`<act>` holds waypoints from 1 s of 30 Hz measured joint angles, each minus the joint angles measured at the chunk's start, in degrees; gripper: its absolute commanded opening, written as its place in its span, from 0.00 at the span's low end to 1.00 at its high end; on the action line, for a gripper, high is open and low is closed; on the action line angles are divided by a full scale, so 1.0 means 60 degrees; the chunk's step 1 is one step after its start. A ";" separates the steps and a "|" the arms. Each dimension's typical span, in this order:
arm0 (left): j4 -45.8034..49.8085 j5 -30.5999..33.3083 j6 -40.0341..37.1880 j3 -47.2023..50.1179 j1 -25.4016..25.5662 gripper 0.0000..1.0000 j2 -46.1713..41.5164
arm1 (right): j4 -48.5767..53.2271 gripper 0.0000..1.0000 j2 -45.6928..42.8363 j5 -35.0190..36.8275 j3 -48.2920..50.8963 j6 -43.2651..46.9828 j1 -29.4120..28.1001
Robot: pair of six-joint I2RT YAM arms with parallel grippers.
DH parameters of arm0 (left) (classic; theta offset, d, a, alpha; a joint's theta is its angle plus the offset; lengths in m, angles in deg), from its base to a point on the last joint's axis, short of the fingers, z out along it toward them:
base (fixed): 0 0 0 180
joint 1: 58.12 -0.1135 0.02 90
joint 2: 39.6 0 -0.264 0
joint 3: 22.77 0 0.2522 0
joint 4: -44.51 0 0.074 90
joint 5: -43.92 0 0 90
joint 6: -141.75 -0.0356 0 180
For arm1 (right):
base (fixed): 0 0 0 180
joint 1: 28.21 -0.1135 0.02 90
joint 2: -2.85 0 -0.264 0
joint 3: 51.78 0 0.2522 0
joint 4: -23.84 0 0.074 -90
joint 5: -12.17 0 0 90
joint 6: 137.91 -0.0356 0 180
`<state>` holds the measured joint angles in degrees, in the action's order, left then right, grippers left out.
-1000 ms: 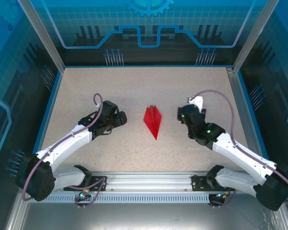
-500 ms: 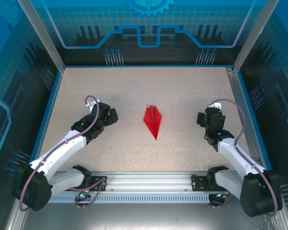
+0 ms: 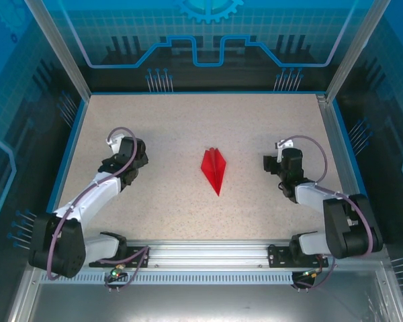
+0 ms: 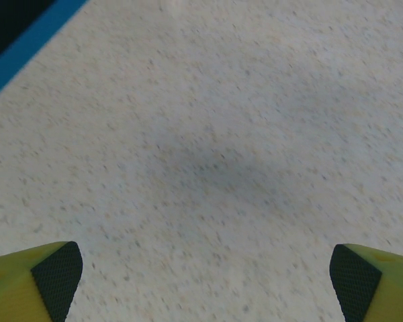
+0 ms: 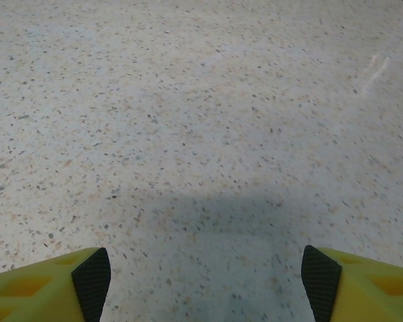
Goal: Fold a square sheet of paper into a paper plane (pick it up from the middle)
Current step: Reset both arms
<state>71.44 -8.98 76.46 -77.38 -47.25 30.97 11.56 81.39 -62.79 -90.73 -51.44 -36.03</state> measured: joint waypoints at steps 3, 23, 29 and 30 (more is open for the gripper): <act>-0.1825 0.0248 -0.0831 0.0838 -0.0127 0.99 0.0189 | -0.1486 0.81 0.0506 -0.0648 0.0178 0.0404 0.0124; -0.9337 -0.4255 -0.3719 0.3122 -0.1574 0.99 0.2739 | -0.2601 0.99 0.1235 -0.1450 0.0237 0.0699 0.0448; -0.9428 -0.4648 -0.3727 0.3071 -0.1661 0.99 0.2739 | -0.2597 0.99 0.1235 -0.1453 0.0237 0.0699 0.0455; -0.9431 -0.4674 -0.3727 0.3071 -0.1661 0.99 0.2739 | -0.2601 0.99 0.1235 -0.1453 0.0237 0.0699 0.0455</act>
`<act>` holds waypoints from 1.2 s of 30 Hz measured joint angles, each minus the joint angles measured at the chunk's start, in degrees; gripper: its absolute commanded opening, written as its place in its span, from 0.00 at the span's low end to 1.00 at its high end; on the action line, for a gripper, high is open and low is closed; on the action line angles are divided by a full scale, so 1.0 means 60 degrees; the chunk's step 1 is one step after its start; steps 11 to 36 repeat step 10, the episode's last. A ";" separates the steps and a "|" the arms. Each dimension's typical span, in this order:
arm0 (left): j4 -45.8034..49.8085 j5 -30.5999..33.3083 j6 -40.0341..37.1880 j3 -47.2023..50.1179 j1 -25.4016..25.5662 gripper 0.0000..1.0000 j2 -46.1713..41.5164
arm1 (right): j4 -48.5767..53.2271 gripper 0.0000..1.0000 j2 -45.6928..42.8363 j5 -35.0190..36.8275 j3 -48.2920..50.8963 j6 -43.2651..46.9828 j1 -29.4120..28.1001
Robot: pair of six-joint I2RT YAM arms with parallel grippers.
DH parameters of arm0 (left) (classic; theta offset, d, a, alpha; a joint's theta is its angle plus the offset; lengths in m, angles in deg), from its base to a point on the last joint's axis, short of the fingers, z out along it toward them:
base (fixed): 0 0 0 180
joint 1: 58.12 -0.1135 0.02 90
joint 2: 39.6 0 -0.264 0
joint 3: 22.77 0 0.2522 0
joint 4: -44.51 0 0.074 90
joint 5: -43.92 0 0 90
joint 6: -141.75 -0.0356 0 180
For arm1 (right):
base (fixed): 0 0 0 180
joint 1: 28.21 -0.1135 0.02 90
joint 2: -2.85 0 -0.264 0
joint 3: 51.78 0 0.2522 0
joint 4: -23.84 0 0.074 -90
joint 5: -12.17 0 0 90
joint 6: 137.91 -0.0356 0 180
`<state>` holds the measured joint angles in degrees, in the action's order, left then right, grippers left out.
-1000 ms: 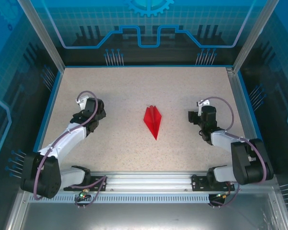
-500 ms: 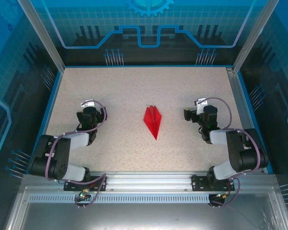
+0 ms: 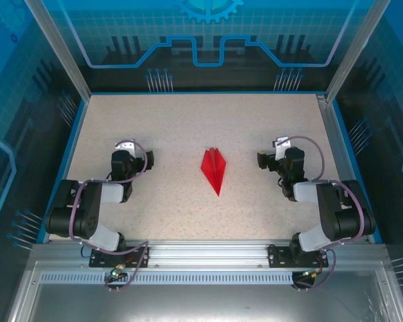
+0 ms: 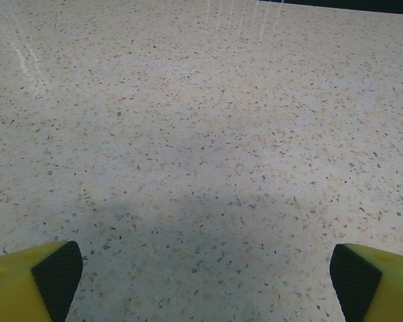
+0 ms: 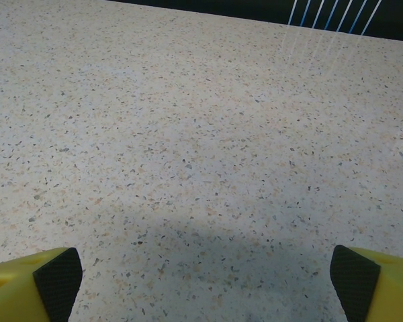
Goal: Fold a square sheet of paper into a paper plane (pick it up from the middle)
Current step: Reset both arms
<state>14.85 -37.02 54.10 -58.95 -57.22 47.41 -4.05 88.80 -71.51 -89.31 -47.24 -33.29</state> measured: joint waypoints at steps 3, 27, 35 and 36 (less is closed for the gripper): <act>0.0004 -0.0069 0.0000 0.0000 0.0000 0.99 0.0000 | 0.0000 0.99 0.0000 0.0000 0.0000 0.0000 0.0000; 0.0004 -0.0102 0.0000 0.0000 0.0000 0.99 0.0000 | 0.0000 0.99 0.0000 -0.0004 0.0000 0.0000 0.0000; 0.0004 -0.0102 0.0000 0.0000 0.0000 0.99 0.0000 | 0.0000 0.99 0.0000 -0.0004 0.0000 0.0000 0.0000; 0.0004 -0.0102 0.0000 0.0000 0.0000 0.99 0.0000 | 0.0000 0.99 0.0000 -0.0004 0.0000 0.0000 0.0000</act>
